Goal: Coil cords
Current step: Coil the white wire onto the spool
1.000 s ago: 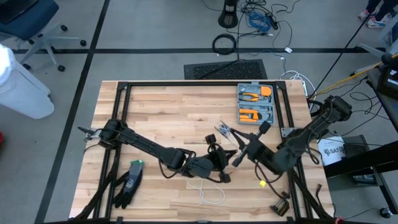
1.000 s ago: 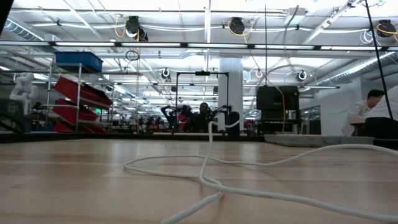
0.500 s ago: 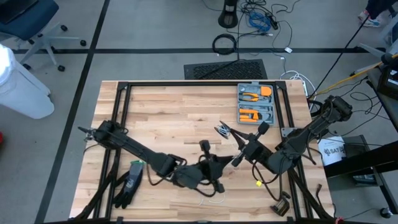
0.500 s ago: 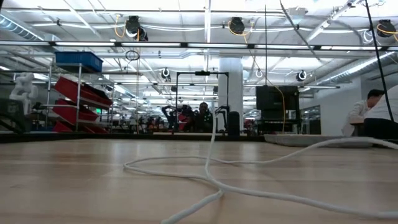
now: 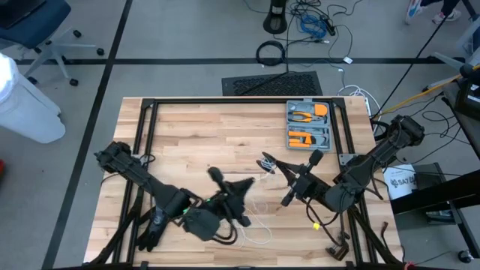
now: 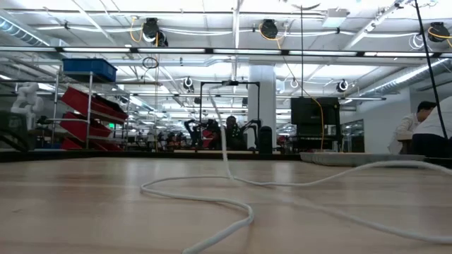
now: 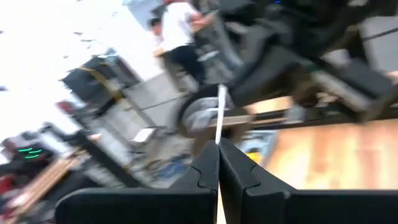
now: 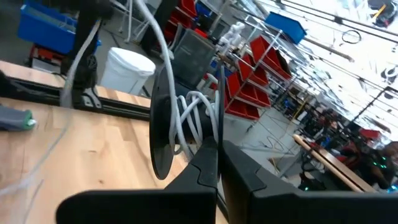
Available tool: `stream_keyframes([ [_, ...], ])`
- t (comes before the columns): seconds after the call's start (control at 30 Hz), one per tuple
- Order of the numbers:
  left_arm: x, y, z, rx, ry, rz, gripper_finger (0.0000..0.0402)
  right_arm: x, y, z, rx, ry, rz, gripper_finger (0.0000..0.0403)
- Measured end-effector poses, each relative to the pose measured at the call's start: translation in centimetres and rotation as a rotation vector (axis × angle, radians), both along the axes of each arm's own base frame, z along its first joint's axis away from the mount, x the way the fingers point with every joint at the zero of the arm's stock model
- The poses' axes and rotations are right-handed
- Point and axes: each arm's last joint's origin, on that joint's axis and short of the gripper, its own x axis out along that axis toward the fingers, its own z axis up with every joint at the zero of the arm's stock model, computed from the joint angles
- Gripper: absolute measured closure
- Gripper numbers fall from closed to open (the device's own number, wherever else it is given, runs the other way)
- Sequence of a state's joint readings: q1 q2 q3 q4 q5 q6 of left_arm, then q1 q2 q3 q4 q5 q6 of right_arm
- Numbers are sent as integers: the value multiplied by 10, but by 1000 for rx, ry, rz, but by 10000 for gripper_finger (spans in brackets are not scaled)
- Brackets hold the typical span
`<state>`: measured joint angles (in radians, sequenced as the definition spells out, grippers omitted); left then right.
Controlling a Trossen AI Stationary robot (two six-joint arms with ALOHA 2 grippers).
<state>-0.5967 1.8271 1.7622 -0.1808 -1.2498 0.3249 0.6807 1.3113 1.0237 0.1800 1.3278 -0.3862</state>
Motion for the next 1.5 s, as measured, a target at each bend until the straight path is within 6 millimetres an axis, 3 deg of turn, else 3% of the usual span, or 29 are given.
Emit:
stream_keyframes([
  [0.23,-23,-9,6,141,50,199,400,-5,8,0,-39,31,43,403],
  [0.57,-29,-12,6,193,84,234,400,-7,14,-1,-37,36,132,403],
  [1.33,-43,-24,13,201,92,161,400,-43,26,21,51,-46,309,403],
  [1.5,-38,-21,14,159,94,26,400,-43,27,21,64,-49,334,402],
])
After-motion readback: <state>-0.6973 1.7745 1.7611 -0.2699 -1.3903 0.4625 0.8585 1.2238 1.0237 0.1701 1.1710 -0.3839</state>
